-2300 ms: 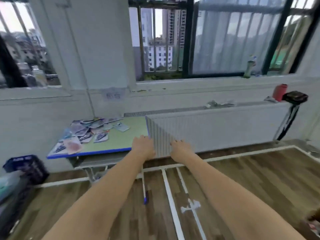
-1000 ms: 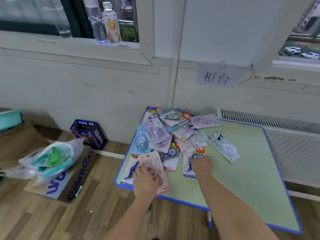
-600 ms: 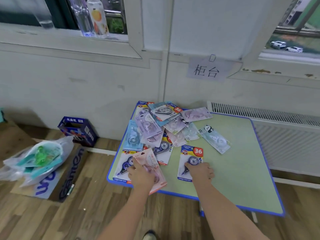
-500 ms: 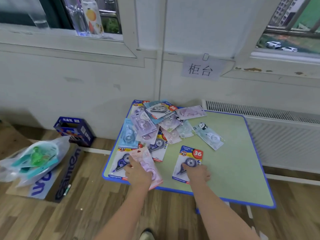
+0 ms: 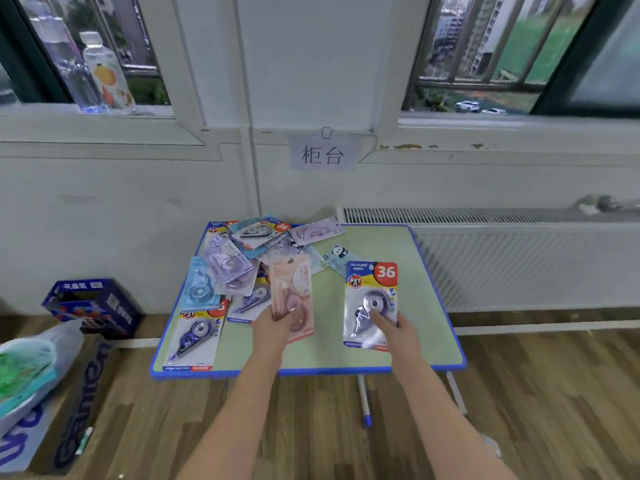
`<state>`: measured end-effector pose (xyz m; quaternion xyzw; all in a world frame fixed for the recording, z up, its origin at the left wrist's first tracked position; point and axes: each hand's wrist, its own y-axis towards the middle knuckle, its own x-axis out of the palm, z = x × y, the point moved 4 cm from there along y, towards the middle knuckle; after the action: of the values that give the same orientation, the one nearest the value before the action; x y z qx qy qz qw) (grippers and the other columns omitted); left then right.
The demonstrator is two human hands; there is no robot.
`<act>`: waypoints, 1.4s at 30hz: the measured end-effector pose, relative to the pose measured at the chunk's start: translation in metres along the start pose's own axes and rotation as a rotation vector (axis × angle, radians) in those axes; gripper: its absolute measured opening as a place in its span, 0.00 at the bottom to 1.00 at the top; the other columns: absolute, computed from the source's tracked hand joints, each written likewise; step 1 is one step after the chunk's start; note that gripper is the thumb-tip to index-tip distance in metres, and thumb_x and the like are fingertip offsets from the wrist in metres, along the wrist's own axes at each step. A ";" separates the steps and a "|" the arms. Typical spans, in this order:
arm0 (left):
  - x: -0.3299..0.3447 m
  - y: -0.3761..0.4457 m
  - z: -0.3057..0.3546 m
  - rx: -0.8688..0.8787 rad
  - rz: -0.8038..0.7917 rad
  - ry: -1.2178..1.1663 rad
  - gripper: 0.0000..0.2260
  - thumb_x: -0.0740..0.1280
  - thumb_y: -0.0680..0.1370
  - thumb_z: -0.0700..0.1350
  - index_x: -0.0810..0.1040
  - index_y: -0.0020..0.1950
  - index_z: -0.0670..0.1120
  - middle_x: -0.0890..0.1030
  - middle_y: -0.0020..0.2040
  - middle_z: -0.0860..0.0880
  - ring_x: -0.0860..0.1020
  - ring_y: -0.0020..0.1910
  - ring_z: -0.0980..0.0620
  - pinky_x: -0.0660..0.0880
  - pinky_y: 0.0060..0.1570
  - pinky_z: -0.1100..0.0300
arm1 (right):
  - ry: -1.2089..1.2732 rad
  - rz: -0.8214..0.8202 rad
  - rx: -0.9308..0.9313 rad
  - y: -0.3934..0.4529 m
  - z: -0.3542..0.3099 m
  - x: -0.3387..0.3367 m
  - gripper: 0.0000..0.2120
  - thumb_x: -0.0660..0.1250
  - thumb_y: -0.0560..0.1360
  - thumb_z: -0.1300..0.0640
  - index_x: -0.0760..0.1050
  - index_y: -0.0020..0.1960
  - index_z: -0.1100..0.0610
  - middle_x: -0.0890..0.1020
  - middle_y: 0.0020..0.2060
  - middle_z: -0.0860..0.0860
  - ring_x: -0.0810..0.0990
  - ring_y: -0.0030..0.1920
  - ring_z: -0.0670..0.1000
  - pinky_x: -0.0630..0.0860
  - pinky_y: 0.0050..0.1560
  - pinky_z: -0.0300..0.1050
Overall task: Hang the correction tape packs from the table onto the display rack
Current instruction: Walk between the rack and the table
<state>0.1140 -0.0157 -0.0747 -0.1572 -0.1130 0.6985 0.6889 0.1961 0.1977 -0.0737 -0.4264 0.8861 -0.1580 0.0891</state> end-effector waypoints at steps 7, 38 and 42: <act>0.051 -0.015 0.080 0.257 -0.413 0.006 0.09 0.72 0.74 0.42 0.81 0.54 0.44 0.86 0.45 0.48 0.83 0.46 0.49 0.77 0.46 0.59 | 0.165 -0.003 -0.210 -0.027 -0.088 -0.037 0.10 0.68 0.76 0.61 0.78 0.57 0.57 0.85 0.47 0.52 0.84 0.48 0.54 0.79 0.50 0.48; 0.298 -0.525 0.024 0.319 -1.693 0.020 0.12 0.72 0.69 0.53 0.81 0.49 0.49 0.84 0.49 0.44 0.82 0.51 0.41 0.74 0.59 0.38 | 0.485 1.087 -0.561 -0.481 -0.018 -0.409 0.10 0.65 0.76 0.65 0.77 0.55 0.57 0.85 0.48 0.54 0.84 0.44 0.50 0.80 0.38 0.40; 0.315 -0.632 -0.016 0.323 -1.811 0.060 0.04 0.68 0.76 0.46 0.80 0.50 0.50 0.85 0.47 0.49 0.82 0.49 0.47 0.77 0.56 0.46 | 0.418 1.276 -0.535 -0.559 0.016 -0.466 0.11 0.68 0.74 0.62 0.77 0.56 0.56 0.85 0.49 0.55 0.83 0.49 0.55 0.79 0.51 0.52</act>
<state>0.7049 0.3133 0.1275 0.0715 -0.0763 -0.1049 0.9890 0.8968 0.2315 0.1212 0.2058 0.9694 0.0689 -0.1148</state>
